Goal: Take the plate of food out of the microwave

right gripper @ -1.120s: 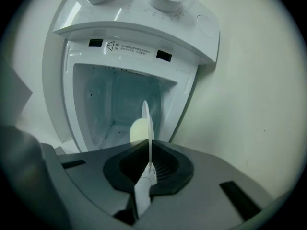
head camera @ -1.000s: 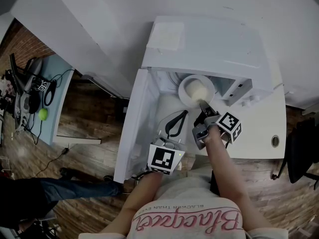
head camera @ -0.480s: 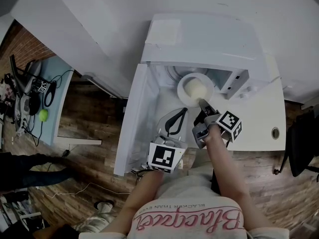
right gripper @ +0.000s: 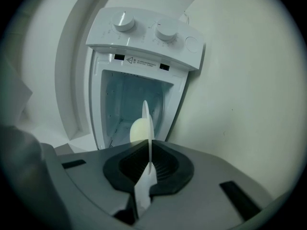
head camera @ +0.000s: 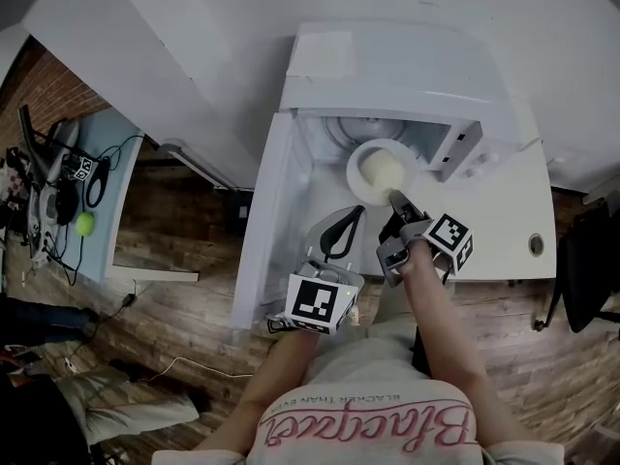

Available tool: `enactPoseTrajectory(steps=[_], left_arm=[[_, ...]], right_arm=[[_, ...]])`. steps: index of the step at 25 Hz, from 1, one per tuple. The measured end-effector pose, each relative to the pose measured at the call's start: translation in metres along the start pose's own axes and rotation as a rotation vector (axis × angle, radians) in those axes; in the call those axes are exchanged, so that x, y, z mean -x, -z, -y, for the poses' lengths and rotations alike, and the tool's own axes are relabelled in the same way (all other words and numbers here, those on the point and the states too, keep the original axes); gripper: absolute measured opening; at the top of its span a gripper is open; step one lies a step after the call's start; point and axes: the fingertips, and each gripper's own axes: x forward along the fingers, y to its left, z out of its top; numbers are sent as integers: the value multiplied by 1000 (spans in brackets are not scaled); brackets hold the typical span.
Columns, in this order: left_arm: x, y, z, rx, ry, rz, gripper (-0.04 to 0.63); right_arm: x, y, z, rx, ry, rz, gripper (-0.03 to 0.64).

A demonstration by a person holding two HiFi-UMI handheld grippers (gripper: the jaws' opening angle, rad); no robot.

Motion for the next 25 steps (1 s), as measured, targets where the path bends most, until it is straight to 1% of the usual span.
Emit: enactPoseTrajectory(steps=[7, 10, 25], left_arm=[[20, 3, 4, 4, 20, -3, 5], [26, 0, 4, 8, 23, 11, 5], [42, -6, 8, 36, -9, 6, 5]], right_arm=[[13, 15, -5, 3, -20, 18, 20], [19, 19, -6, -11, -29, 32, 20], [47, 34, -19, -61, -58, 55, 20]])
